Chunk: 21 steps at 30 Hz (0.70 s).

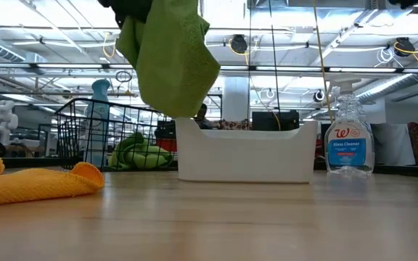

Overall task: Sort microfiber towel by color & place in baskets
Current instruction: Put the green microfiber towel into the black wire basket

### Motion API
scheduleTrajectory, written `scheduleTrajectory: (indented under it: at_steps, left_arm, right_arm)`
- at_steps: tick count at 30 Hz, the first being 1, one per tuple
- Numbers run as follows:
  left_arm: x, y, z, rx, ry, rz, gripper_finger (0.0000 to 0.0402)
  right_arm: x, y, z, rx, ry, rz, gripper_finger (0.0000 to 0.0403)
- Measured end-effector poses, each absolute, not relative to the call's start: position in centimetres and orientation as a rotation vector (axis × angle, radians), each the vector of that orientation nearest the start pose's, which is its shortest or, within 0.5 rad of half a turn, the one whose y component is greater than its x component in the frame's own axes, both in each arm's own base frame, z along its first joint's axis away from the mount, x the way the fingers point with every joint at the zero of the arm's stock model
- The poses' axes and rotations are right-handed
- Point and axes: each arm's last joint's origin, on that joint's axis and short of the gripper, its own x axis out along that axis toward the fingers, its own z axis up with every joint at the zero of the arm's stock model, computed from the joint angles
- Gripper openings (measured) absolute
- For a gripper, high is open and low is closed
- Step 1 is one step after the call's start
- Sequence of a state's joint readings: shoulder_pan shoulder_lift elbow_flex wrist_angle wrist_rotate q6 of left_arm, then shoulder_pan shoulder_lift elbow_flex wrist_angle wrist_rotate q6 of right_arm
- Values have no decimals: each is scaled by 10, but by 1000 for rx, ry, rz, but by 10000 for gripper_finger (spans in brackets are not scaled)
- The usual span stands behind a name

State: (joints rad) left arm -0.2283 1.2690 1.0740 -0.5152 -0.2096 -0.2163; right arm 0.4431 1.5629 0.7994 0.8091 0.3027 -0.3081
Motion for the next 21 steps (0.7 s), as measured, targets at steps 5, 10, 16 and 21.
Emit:
scheduleTrajectory:
  at_steps: [5, 10, 16, 21]
  left_arm:
    - [260, -55, 304, -102, 701, 44, 11]
    - [258, -57, 302, -150, 745, -21, 11]
    - [256, -63, 300, -181, 792, -172, 18]
    - [253, -74, 301, -164, 799, -292, 21]
  right_arm:
    - [347, 162, 240, -428, 97, 106, 204]
    - [376, 181, 252, -637, 189, -232, 195]
    - [390, 183, 254, -725, 269, -217, 209]
    - [395, 167, 258, -642, 266, -205, 245]
